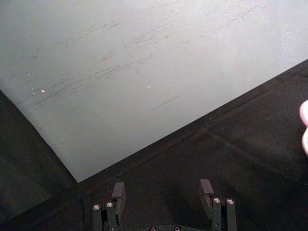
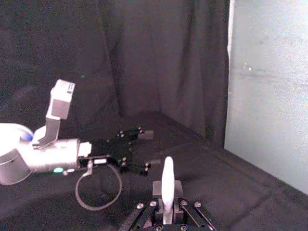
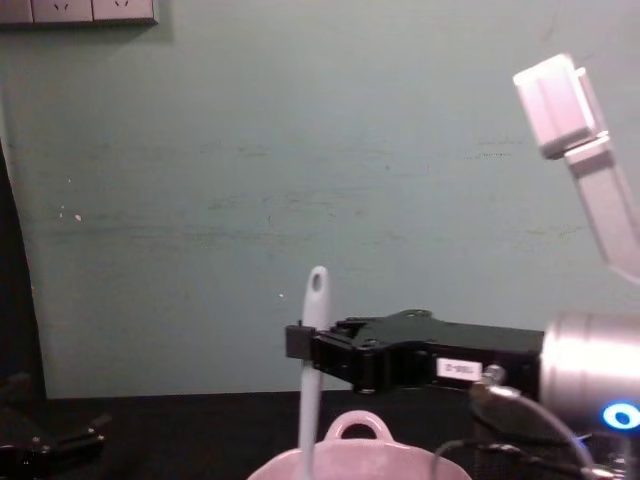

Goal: Use the one hand to pick up the spoon and stir the clear water in the bowl.

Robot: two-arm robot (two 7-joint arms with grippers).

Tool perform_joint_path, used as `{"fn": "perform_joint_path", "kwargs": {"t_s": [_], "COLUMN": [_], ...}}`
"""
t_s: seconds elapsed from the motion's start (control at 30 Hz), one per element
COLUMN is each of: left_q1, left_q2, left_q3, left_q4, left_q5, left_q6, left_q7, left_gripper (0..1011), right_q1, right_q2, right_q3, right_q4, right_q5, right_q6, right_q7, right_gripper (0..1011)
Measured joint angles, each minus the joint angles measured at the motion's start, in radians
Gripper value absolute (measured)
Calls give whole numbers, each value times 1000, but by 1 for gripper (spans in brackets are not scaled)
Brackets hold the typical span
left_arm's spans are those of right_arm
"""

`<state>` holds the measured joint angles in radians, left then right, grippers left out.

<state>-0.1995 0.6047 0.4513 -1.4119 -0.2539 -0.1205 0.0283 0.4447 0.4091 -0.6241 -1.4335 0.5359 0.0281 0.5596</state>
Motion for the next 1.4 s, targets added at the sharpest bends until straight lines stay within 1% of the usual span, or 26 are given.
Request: {"fn": "perform_joint_path", "kwargs": {"t_s": [0.03, 0.13, 0.2, 0.23, 0.33, 0.37, 0.43, 0.53, 0.63, 0.73, 0.77, 0.9, 0.97, 1.0, 1.13, 1.17, 1.3, 1.33, 1.4], "left_q1": [0, 0, 0, 0, 0, 0, 0, 0, 0, 0, 0, 0, 0, 0, 0, 0, 0, 0, 0], "left_q2": [0, 0, 0, 0, 0, 0, 0, 0, 0, 0, 0, 0, 0, 0, 0, 0, 0, 0, 0], "left_q3": [0, 0, 0, 0, 0, 0, 0, 0, 0, 0, 0, 0, 0, 0, 0, 0, 0, 0, 0], "left_q4": [0, 0, 0, 0, 0, 0, 0, 0, 0, 0, 0, 0, 0, 0, 0, 0, 0, 0, 0], "left_q5": [0, 0, 0, 0, 0, 0, 0, 0, 0, 0, 0, 0, 0, 0, 0, 0, 0, 0, 0], "left_q6": [0, 0, 0, 0, 0, 0, 0, 0, 0, 0, 0, 0, 0, 0, 0, 0, 0, 0, 0], "left_q7": [0, 0, 0, 0, 0, 0, 0, 0, 0, 0, 0, 0, 0, 0, 0, 0, 0, 0, 0], "left_gripper": [1011, 1012, 1011, 1011, 1011, 1011, 1011, 1011, 1012, 1011, 1011, 1011, 1011, 1011, 1011, 1011, 1011, 1011, 1011], "right_q1": [0, 20, 27, 34, 43, 49, 55, 58, 57, 44, 33, 10, -12, -28, -58, -72, -101, -101, -108], "right_q2": [0, -46, -64, -80, -97, -106, -113, -113, -102, -81, -67, -40, -20, -6, 13, 18, 24, 24, 21], "right_q3": [0, -1, 1, 6, 13, 19, 29, 38, 50, 61, 67, 76, 83, 87, 95, 98, 102, 102, 99], "right_q4": [0, 59, 82, 104, 128, 142, 157, 164, 159, 134, 114, 71, 30, 1, -57, -80, -134, -134, -148], "right_q5": [0, -33, -48, -63, -83, -96, -114, -130, -147, -154, -155, -155, -152, -148, -136, -128, -101, -101, -86], "right_q6": [0, -39, -58, -74, -92, -100, -107, -108, -101, -76, -60, -29, -4, 13, 42, 53, 80, 80, 93], "right_q7": [0, -23, -36, -54, -77, -95, -116, -134, -148, -149, -148, -140, -127, -118, -100, -91, -68, -68, -58], "right_gripper": [113, 113, 113, 113, 113, 113, 113, 113, 113, 113, 113, 113, 113, 113, 113, 113, 113, 113, 113]}}
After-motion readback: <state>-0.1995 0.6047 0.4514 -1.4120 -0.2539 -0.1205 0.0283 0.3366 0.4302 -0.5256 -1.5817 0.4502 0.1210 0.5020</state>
